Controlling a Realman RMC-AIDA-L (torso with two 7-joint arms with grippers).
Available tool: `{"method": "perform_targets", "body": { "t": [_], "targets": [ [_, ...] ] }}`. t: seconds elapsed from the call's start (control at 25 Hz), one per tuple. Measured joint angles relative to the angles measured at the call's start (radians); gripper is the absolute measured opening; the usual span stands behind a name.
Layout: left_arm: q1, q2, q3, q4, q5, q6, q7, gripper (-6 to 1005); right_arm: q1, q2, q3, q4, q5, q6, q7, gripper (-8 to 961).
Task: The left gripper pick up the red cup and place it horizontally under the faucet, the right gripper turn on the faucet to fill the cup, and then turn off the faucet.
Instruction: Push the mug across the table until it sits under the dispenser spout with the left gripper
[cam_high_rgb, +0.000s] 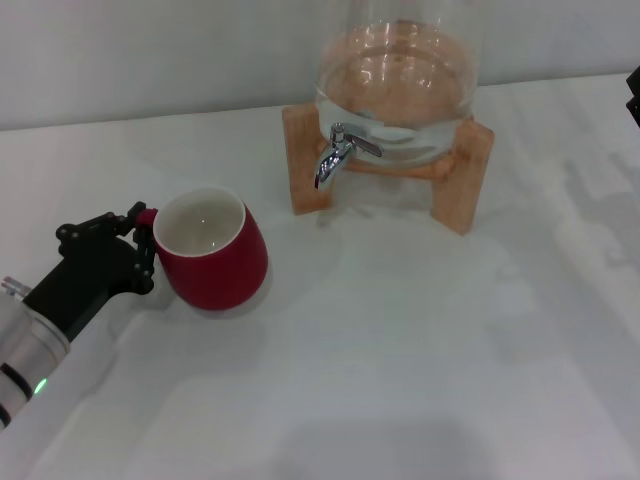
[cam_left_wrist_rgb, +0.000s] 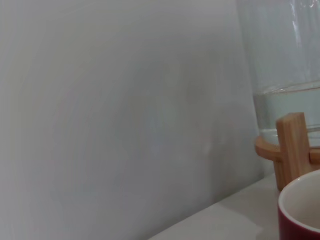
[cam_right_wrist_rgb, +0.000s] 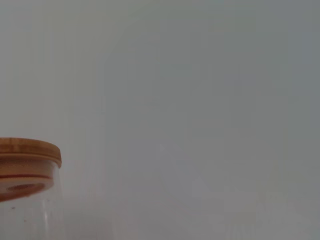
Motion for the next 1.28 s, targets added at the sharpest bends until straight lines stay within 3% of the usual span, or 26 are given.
{"method": "perform_targets", "body": {
  "t": [1.28],
  "targets": [
    [-0.098,0.002,0.003,0.007,0.122,-0.13,-0.08,102,-0.002,-0.001,-0.013,-0.007,0.0,-0.011,0.018,723]
  ]
}}
